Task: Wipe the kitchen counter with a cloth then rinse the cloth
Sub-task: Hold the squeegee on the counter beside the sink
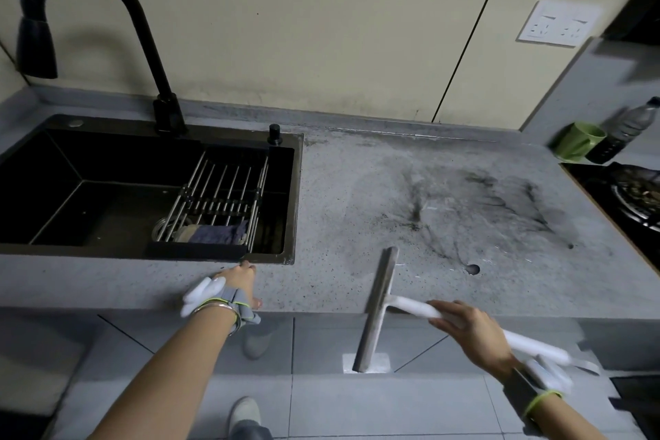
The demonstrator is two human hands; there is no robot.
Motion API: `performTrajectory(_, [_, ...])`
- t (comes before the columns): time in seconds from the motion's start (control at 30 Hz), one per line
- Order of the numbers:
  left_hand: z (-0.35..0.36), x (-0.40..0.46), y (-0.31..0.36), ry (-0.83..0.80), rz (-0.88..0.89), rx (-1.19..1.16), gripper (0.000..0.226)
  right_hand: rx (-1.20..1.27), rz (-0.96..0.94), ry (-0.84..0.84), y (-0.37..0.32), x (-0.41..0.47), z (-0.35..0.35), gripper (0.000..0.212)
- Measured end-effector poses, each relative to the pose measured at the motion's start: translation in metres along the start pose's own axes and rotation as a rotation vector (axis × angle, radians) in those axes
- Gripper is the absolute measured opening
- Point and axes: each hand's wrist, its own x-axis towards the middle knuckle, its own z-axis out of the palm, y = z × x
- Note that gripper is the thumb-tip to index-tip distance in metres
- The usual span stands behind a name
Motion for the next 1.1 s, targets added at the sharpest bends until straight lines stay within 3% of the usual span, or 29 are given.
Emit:
performTrajectory(0.3, [0.000,-0.001,0.001,0.001,0.004,-0.002,0.068,-0.025,0.016,-0.013,0.007,-0.008,0.004,0.028])
performTrajectory(1.1, [0.003,0.004,-0.001,0.003,0.006,-0.013,0.073,-0.024,-0.229,-0.090,-0.103,0.076,0.045,0.032])
